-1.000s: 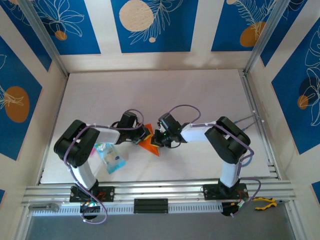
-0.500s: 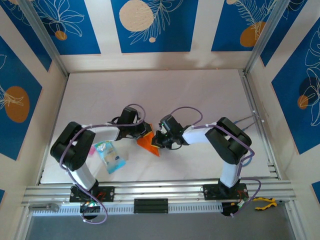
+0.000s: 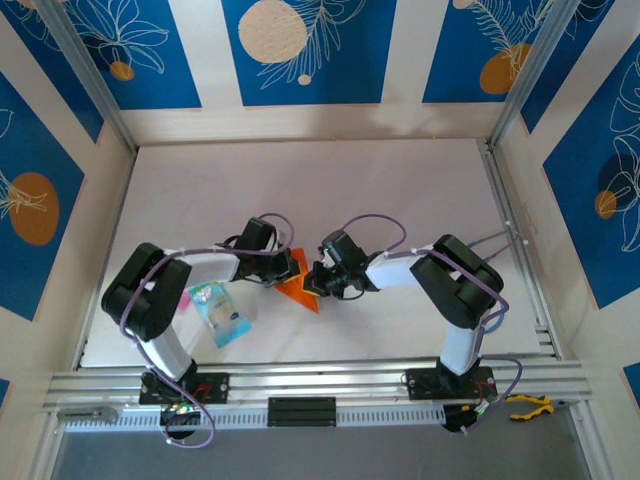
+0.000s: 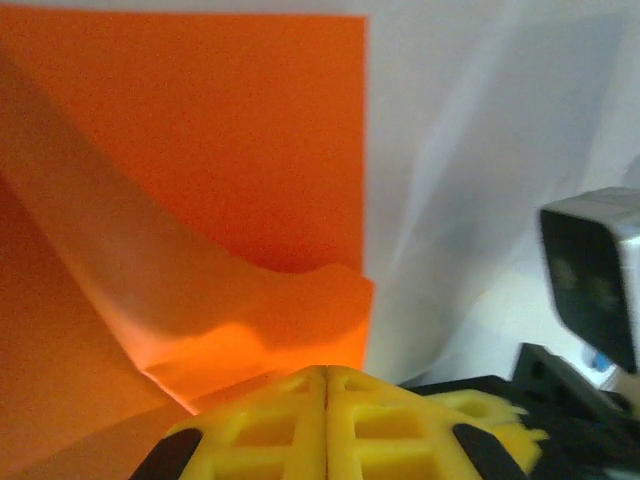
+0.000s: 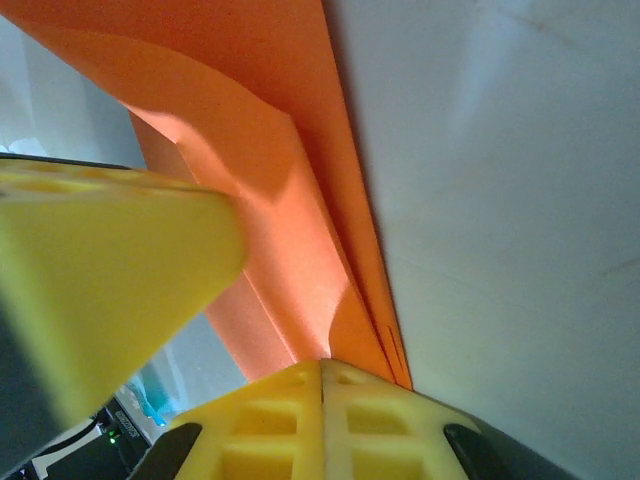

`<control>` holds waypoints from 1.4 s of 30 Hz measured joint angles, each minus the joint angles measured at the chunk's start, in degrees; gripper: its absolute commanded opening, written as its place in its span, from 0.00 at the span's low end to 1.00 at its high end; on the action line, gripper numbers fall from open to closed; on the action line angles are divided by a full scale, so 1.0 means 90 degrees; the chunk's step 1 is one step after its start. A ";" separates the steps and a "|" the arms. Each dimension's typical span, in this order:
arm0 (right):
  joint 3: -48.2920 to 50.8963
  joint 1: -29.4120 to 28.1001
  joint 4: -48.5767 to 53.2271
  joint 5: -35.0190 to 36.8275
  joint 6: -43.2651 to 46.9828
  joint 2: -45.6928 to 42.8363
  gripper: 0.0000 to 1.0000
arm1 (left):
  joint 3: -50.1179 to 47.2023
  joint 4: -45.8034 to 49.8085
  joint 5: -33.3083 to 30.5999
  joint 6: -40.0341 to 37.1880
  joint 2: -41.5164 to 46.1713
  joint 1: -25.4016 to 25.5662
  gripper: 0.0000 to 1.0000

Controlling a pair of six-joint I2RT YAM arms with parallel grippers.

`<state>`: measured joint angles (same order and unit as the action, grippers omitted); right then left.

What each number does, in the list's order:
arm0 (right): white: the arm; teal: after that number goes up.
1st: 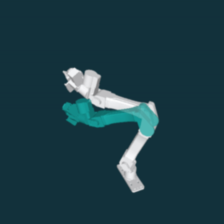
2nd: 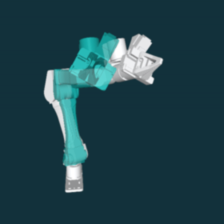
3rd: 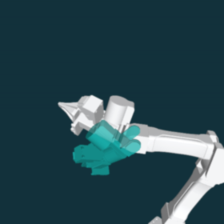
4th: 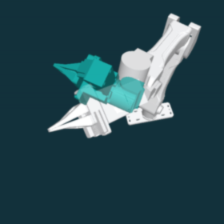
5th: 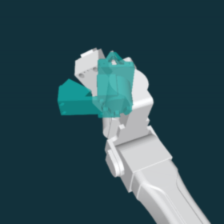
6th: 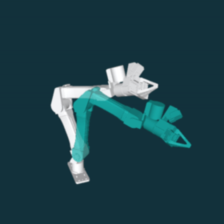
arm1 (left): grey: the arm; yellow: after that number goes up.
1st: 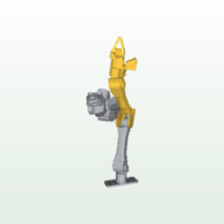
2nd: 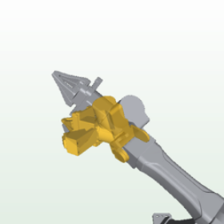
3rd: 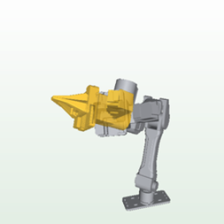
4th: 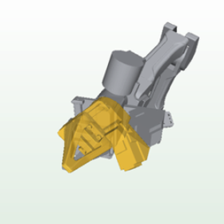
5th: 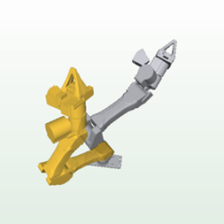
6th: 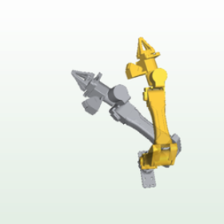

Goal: Fold a paper plane with a square sheet of paper (pick it up from the middle)
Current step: Fourth fold the wing at the center of the table.

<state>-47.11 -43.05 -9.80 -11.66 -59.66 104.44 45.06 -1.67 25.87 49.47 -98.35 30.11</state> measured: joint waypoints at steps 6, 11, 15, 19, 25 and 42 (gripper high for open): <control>0.0002 0.0005 0.0012 -0.0017 0.0022 0.0000 0.02 | 0.0097 0.0044 0.0233 -0.0117 -0.0248 -0.0231 0.08; 0.0005 0.0007 0.0019 -0.0010 0.0095 0.0000 0.02 | 0.0177 0.0075 0.0503 -0.0180 -0.0359 -0.0415 0.08; 0.0005 0.0005 0.0034 0.0005 0.0141 -0.0002 0.02 | 0.0272 0.0095 0.0481 -0.0231 -0.0420 -0.0627 0.08; 0.0005 0.0007 0.0039 0.0012 0.0177 -0.0005 0.02 | 0.0362 0.0097 0.0483 -0.0335 -0.0491 -0.0869 0.08; 0.0041 0.0017 0.0012 0.0010 0.0233 -0.0017 0.02 | 0.0510 0.0097 0.0580 -0.0597 -0.0634 -0.1241 0.09; 0.0087 0.0024 0.0029 -0.0044 0.0265 -0.0058 0.02 | 0.0945 0.0338 0.0556 -0.0865 -0.0449 -0.1814 0.12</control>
<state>-46.33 -42.83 -9.54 -12.05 -57.28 103.92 53.56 1.37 30.87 41.69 -102.39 13.78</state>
